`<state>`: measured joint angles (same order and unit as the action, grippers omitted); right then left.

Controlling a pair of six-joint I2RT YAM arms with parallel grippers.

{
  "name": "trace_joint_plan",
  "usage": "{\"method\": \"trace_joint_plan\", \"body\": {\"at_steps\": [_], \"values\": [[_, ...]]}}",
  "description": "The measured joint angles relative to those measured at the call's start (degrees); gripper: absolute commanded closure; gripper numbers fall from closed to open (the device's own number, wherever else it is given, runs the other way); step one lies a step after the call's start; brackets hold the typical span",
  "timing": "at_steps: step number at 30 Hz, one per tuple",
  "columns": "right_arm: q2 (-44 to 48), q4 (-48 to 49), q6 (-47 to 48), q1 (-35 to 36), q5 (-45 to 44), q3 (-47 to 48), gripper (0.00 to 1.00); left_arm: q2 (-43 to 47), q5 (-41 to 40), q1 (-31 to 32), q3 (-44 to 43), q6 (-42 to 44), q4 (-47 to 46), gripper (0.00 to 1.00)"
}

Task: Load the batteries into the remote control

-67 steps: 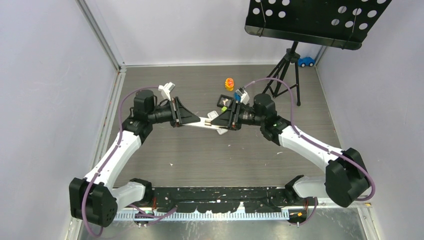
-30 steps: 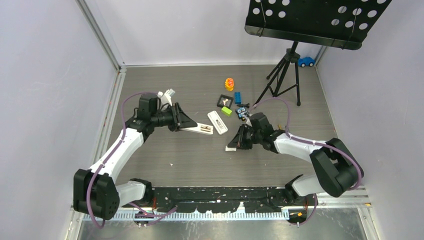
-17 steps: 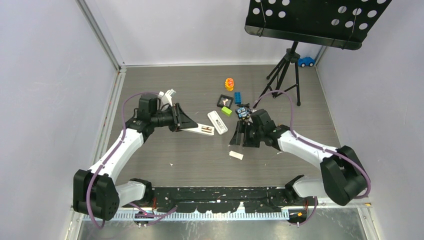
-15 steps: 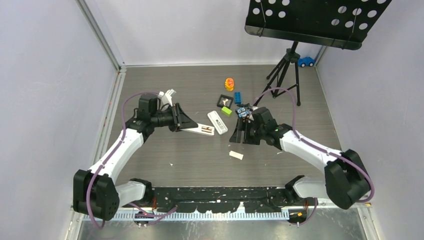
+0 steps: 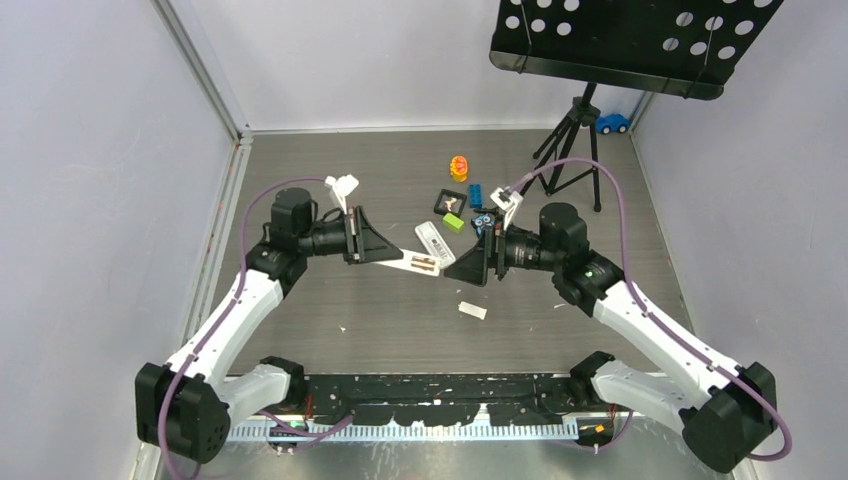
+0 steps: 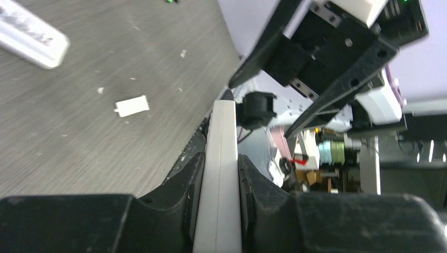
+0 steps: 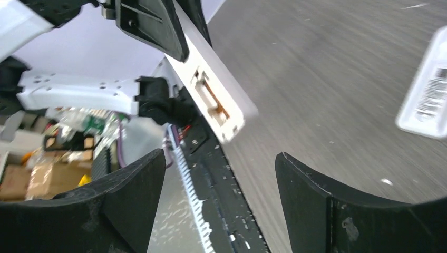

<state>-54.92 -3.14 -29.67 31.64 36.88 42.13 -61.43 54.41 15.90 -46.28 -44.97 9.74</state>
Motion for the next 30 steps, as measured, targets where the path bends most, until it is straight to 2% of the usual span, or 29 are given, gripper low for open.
{"method": "trace_joint_plan", "body": {"at_steps": [5,8,11,15,19,21,24,27,30], "values": [[-6.0,-0.9,0.9,0.0,7.5,4.3,0.19,1.0,2.9,5.7,0.5,-1.1,-5.6,1.00],[-8.5,-2.0,1.1,0.0,10.3,5.3,0.23,1.1,4.0,8.2,0.6,-1.0,-7.1,1.00],[-10.1,-1.3,0.3,0.4,14.0,5.3,0.36,1.1,4.7,9.7,0.6,-0.9,-8.0,1.00],[-11.8,9.0,-6.9,2.5,20.0,3.3,0.57,1.1,5.9,10.6,0.6,-1.1,-9.8,1.00],[-12.2,14.9,-11.5,4.4,23.0,1.4,0.72,1.1,6.8,10.7,0.6,-1.2,-10.8,0.98],[-12.2,16.1,-12.5,4.8,23.8,1.3,0.79,1.1,7.7,10.7,0.6,-1.4,-11.4,0.76],[-12.1,17.2,-13.4,5.0,24.0,1.2,0.83,1.5,7.5,10.7,0.5,-2.3,-12.3,0.49],[-10.8,17.9,-14.1,5.1,20.5,1.1,0.84,2.6,1.8,10.7,0.7,-4.8,-13.2,0.31],[-8.9,20.5,-16.5,5.1,14.3,0.6,0.84,5.3,-4.9,10.7,3.9,-10.8,-20.9,0.25]]}}
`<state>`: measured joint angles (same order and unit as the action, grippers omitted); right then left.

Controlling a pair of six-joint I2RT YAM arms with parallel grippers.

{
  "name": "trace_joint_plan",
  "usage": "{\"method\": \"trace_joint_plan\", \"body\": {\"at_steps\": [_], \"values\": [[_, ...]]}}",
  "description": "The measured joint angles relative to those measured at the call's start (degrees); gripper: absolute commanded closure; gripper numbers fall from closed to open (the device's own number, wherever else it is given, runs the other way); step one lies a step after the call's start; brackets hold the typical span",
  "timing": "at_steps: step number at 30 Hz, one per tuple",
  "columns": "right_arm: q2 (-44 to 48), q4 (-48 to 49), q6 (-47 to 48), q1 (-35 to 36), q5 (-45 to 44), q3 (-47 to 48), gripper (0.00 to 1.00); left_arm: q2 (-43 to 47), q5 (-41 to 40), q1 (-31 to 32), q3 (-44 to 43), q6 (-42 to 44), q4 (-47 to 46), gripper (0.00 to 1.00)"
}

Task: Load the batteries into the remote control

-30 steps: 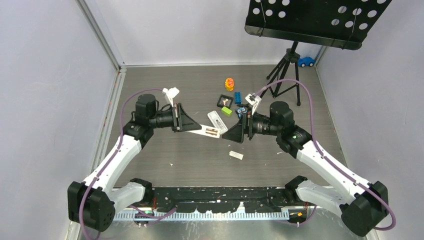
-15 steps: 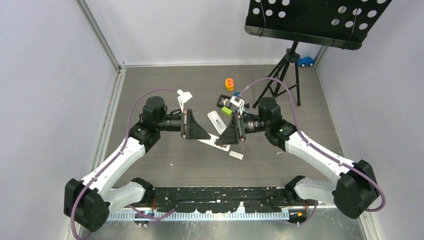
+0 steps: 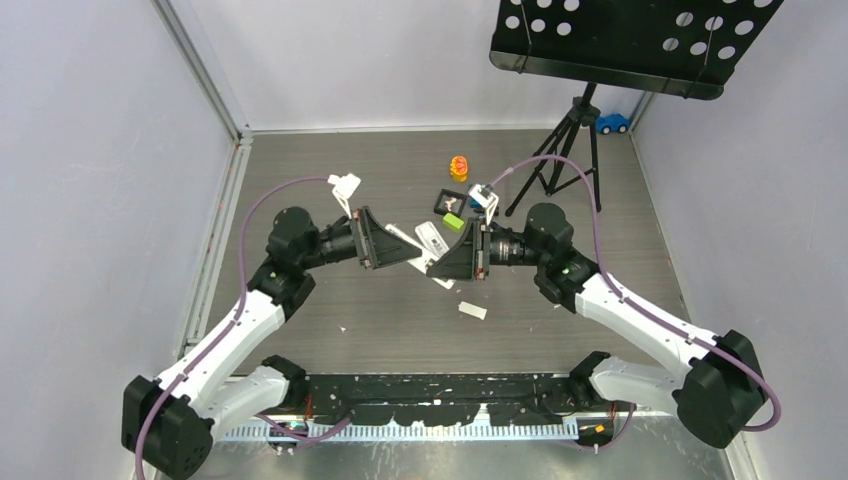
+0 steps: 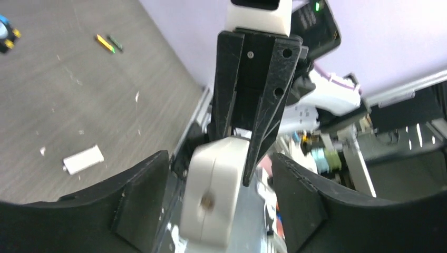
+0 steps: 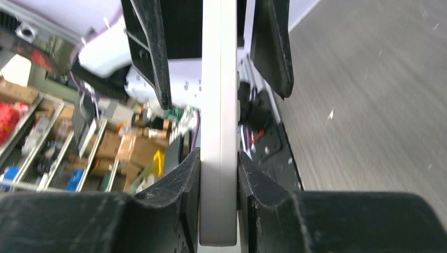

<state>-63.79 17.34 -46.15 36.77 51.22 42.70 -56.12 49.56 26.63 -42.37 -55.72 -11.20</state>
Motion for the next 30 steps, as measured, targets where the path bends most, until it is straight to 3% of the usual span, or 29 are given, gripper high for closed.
{"method": "trace_joint_plan", "body": {"at_steps": [5,9,12,20,28,30], "values": [[-0.6,11.3,-7.3,1.7,-9.5,-2.6,0.86,1.9,-9.8,0.0,8.0,-10.8,-17.2,0.26],[-5.7,18.3,-12.5,5.1,-15.7,-2.6,0.89,-0.9,-13.9,0.0,10.2,-16.7,-27.1,0.39],[-8.8,22.3,-15.8,6.1,-18.2,-2.9,0.89,-1.9,-15.8,0.0,10.6,-19.2,-31.7,0.45],[-10.2,29.0,-21.1,6.3,-22.6,-4.3,0.90,-0.5,-20.2,0.0,12.0,-18.7,-33.3,0.41],[-10.2,31.4,-22.1,6.6,-22.8,-4.3,0.90,4.2,-24.6,0.2,12.3,-15.5,-27.4,0.72],[-10.2,31.5,-22.2,6.6,-22.8,-4.3,0.87,4.3,-25.2,0.2,12.3,-14.8,-26.4,0.89]]}}
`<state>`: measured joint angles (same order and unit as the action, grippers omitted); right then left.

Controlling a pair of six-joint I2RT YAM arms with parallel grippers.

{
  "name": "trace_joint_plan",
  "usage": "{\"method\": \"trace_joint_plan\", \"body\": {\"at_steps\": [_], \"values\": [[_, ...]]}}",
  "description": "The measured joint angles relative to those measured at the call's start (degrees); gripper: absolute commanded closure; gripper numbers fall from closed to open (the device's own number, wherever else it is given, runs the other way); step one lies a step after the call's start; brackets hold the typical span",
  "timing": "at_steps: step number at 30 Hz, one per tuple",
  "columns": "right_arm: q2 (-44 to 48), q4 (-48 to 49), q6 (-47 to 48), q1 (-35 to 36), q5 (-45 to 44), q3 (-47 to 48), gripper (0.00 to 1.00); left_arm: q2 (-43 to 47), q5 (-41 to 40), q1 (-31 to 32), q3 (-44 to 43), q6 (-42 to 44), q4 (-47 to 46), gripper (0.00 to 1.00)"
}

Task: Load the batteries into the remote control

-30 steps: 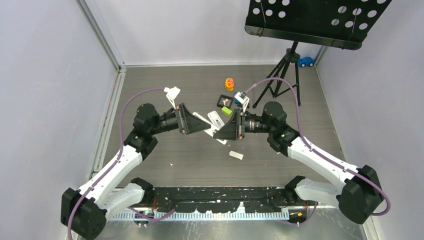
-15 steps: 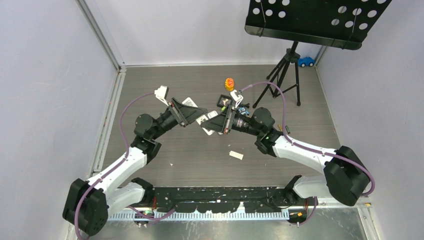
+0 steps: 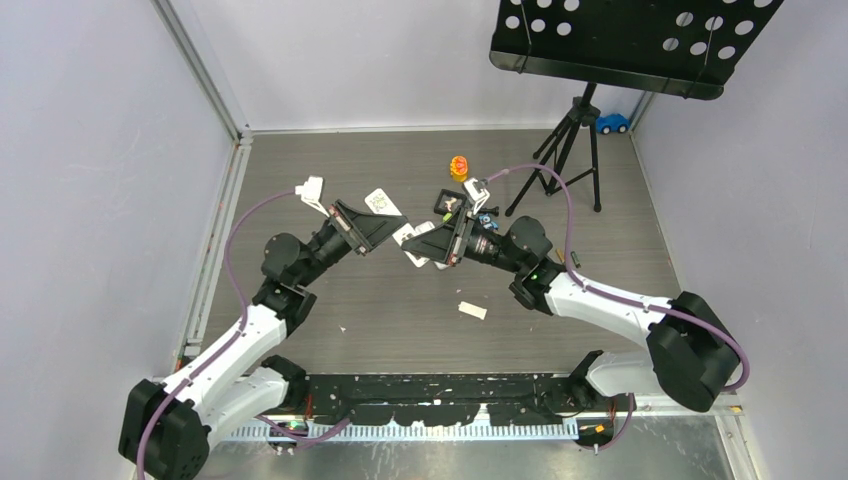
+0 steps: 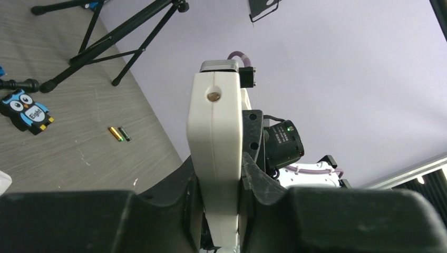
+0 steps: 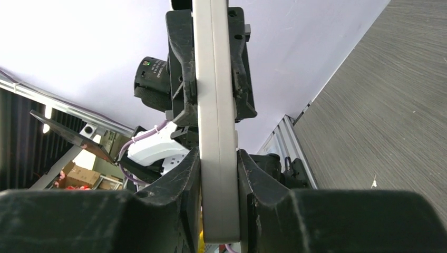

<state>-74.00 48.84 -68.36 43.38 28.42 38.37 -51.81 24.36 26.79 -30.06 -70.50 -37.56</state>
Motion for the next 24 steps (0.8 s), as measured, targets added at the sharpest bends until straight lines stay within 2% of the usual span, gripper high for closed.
{"method": "trace_joint_plan", "body": {"at_steps": [1,2,5,7,10,12,15,19,22,24], "values": [[0.0,-0.2,0.0,0.0,0.0,0.0,0.82,0.0,-0.2,0.0,0.0,0.0,0.2,0.98],[0.0,-0.5,0.2,-0.1,0.2,0.0,0.72,0.1,-0.2,0.0,0.0,-0.3,0.3,1.00],[0.0,-1.2,0.8,-0.4,0.7,0.1,0.37,0.3,-0.6,0.2,0.0,-0.2,1.4,1.00],[0.2,-3.9,1.4,-0.8,0.7,0.1,0.27,0.8,-1.4,0.2,-0.1,2.3,3.7,1.00],[2.4,-12.0,4.1,-2.8,-0.9,0.1,0.25,1.8,-3.5,0.2,-1.0,6.6,10.1,1.00],[5.7,-20.6,7.0,-5.2,-4.1,0.1,0.26,2.5,-5.6,0.2,-2.3,10.1,16.1,1.00],[11.1,-36.8,12.0,-8.9,-13.3,1.1,0.31,3.7,-8.9,0.2,-3.7,15.0,24.3,1.00],[12.9,-54.7,16.9,-13.1,-27.5,3.7,0.44,4.5,-11.4,0.2,-3.9,19.6,32.3,1.00],[11.6,-64.8,19.3,-18.6,-35.1,3.7,0.43,4.3,-11.4,0.2,-3.9,21.6,35.8,1.00],[10.0,-68.5,20.8,-22.5,-39.3,3.3,0.39,4.0,-10.8,0.2,-4.0,22.7,36.7,1.00]]}}
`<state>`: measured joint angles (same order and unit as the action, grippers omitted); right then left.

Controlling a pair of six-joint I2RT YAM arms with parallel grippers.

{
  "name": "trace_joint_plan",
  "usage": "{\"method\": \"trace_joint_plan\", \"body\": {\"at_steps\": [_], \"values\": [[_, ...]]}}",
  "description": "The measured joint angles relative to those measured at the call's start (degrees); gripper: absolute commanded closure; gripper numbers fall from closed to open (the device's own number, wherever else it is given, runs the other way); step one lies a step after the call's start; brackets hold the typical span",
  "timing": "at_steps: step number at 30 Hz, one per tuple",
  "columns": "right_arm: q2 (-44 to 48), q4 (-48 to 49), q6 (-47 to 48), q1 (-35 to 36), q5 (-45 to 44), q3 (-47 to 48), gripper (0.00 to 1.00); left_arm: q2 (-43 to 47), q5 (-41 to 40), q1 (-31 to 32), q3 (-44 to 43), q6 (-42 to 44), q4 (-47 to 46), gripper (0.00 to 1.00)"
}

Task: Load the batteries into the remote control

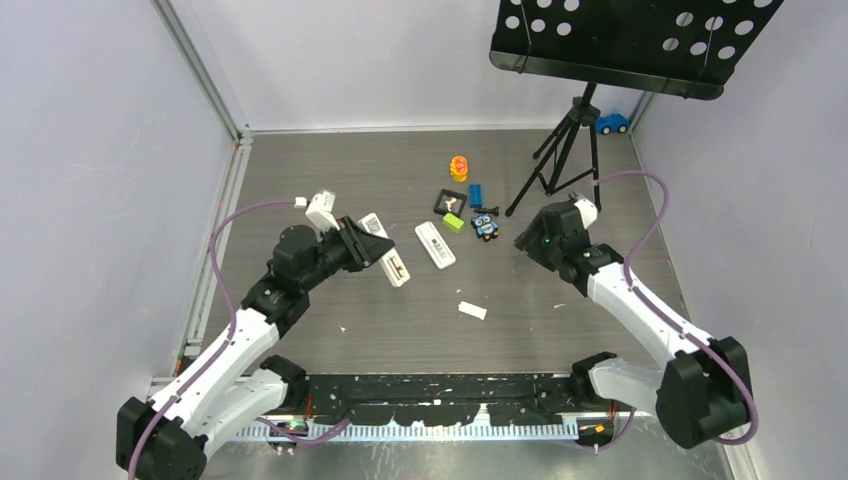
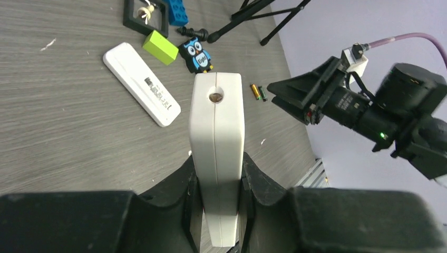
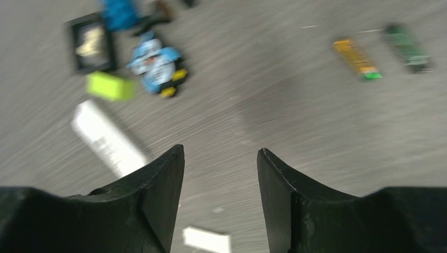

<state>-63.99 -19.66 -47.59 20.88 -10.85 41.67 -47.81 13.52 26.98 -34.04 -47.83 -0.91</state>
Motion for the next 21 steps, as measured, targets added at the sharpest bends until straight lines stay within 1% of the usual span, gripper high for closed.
{"method": "trace_joint_plan", "body": {"at_steps": [2,5,8,11,15,18,21], "values": [[-1.9,-2.4,1.3,-3.2,-3.6,-0.3,0.37,-0.5,0.9,0.0,-0.2,0.7,0.8,1.00],[-5.6,-4.0,2.9,-8.1,-7.4,-0.4,0.38,-1.6,2.6,0.0,-0.7,1.7,1.2,1.00],[-8.1,-3.7,4.0,-13.5,-8.2,-0.6,0.40,-2.4,4.2,0.0,-0.8,2.0,1.3,1.00],[-10.4,-2.3,5.7,-17.3,-8.3,-0.7,0.44,-3.3,5.2,0.0,-0.8,2.1,1.2,1.00],[-15.3,-0.7,10.3,-18.2,-7.3,0.4,0.47,-4.3,6.1,0.0,-0.8,2.1,1.2,1.00],[-20.6,-0.6,13.5,-18.4,-6.1,3.5,0.48,-5.1,6.7,0.0,-0.8,2.1,1.2,1.00],[-22.6,-0.2,15.6,-18.5,-4.8,4.9,0.48,-5.7,7.4,0.0,-1.0,2.1,1.2,1.00]]}}
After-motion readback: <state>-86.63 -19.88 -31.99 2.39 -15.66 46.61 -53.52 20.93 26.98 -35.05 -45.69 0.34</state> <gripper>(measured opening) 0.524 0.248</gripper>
